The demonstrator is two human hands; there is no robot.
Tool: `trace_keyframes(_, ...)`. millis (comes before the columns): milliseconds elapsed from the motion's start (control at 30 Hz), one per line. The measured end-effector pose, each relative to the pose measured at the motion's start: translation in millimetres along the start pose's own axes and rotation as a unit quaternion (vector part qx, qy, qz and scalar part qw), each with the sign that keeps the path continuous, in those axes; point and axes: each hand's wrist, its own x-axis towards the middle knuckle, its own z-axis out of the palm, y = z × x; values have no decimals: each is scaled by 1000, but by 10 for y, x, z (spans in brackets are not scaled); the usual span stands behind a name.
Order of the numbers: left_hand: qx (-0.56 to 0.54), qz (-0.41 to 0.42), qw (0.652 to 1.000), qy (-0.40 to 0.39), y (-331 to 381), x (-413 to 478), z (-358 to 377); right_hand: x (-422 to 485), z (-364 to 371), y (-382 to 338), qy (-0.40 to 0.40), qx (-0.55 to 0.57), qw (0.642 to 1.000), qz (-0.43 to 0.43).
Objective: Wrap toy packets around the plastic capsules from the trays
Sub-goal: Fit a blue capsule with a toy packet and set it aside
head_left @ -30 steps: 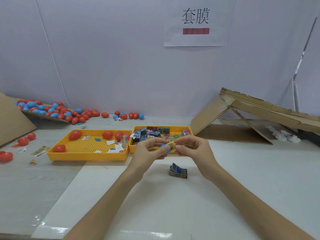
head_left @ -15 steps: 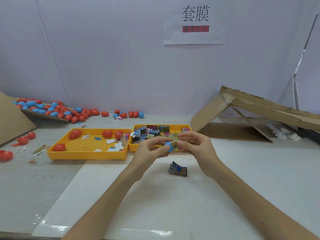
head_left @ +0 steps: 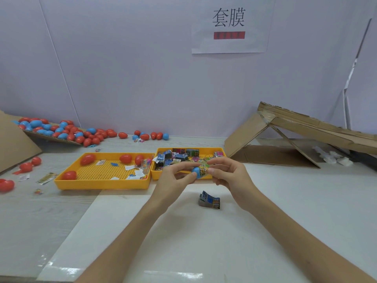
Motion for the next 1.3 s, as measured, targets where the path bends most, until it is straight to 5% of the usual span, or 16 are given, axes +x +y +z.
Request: trace_keyframes(1300, 33, 31, 998, 51, -40, 12, -16, -6, 26, 20, 4, -41, 999, -17)
